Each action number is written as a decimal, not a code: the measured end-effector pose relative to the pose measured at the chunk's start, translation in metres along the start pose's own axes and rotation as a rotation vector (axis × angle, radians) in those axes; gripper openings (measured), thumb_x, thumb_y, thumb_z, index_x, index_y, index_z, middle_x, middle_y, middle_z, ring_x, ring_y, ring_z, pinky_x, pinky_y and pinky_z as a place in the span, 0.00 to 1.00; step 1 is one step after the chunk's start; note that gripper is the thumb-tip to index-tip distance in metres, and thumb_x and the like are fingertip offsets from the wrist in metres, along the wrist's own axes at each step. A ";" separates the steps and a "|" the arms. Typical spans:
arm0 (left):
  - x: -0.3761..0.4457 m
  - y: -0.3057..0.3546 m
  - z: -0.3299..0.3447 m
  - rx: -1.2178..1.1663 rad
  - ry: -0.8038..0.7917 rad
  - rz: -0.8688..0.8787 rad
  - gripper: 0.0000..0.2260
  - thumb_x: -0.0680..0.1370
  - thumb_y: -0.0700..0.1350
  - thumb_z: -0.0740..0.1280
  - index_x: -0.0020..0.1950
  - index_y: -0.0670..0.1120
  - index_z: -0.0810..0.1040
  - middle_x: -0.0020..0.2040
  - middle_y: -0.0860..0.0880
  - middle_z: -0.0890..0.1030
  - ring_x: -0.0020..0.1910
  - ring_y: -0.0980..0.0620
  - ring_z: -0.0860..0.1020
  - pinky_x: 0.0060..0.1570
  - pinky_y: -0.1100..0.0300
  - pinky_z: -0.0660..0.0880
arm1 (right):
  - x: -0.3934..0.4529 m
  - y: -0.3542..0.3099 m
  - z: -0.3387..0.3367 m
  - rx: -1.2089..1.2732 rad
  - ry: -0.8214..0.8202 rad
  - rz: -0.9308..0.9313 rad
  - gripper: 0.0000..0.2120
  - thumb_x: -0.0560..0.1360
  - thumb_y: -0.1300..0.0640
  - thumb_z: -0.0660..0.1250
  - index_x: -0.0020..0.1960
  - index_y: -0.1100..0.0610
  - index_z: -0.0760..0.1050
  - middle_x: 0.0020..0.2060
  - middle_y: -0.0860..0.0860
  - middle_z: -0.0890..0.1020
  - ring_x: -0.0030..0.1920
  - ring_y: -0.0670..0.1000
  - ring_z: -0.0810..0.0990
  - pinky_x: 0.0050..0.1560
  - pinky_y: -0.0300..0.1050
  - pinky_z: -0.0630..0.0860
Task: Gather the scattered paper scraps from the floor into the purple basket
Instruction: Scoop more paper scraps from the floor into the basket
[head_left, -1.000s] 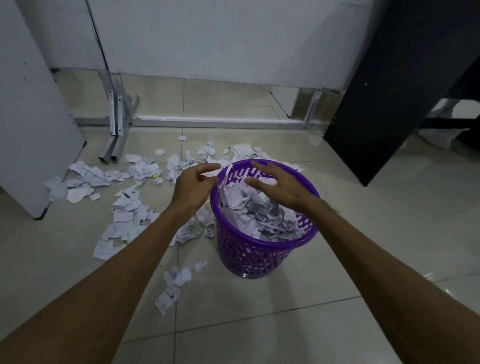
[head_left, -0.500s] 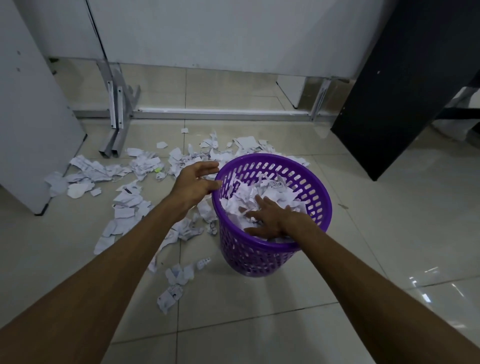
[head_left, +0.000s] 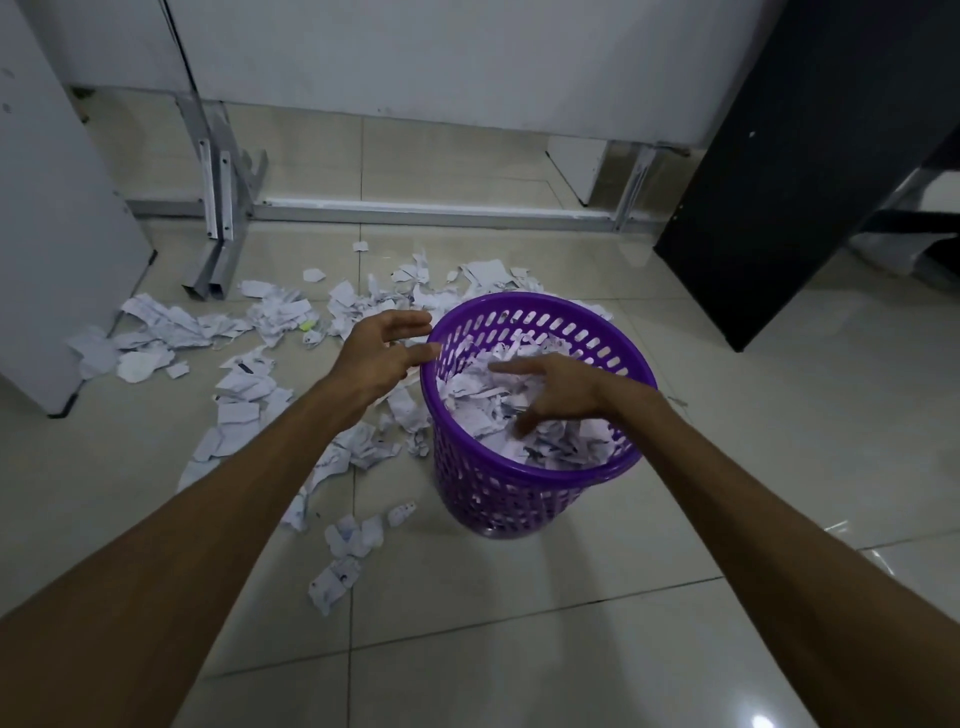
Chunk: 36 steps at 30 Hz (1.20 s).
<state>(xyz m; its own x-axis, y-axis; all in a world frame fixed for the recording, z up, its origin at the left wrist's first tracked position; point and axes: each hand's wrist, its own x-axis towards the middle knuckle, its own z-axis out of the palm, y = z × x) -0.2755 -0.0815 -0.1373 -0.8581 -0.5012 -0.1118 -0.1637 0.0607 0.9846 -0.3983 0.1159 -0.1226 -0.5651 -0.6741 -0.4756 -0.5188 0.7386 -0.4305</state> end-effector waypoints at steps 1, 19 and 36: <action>-0.001 -0.001 -0.001 -0.005 0.007 -0.005 0.17 0.72 0.41 0.75 0.58 0.51 0.79 0.51 0.59 0.81 0.50 0.61 0.79 0.39 0.63 0.73 | -0.006 -0.003 -0.008 0.021 0.013 -0.012 0.41 0.69 0.55 0.77 0.75 0.38 0.62 0.78 0.52 0.61 0.75 0.57 0.62 0.71 0.61 0.65; -0.041 -0.132 -0.154 0.167 0.122 -0.219 0.13 0.75 0.36 0.69 0.55 0.51 0.80 0.54 0.51 0.83 0.47 0.52 0.81 0.43 0.60 0.75 | 0.030 -0.123 0.183 -0.160 0.303 -0.368 0.45 0.70 0.33 0.69 0.79 0.47 0.54 0.78 0.56 0.33 0.79 0.57 0.38 0.77 0.57 0.53; -0.028 -0.255 -0.172 0.615 0.265 -0.219 0.52 0.63 0.73 0.64 0.78 0.47 0.54 0.79 0.42 0.51 0.77 0.44 0.50 0.74 0.49 0.51 | 0.128 -0.097 0.287 0.133 0.489 -0.072 0.70 0.56 0.19 0.66 0.78 0.52 0.30 0.76 0.58 0.30 0.77 0.56 0.30 0.78 0.55 0.42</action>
<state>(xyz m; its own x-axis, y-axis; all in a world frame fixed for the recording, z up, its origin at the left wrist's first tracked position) -0.1256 -0.2317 -0.3616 -0.6392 -0.7465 -0.1851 -0.6315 0.3721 0.6802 -0.2366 -0.0408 -0.3619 -0.7812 -0.6230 -0.0404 -0.4996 0.6627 -0.5579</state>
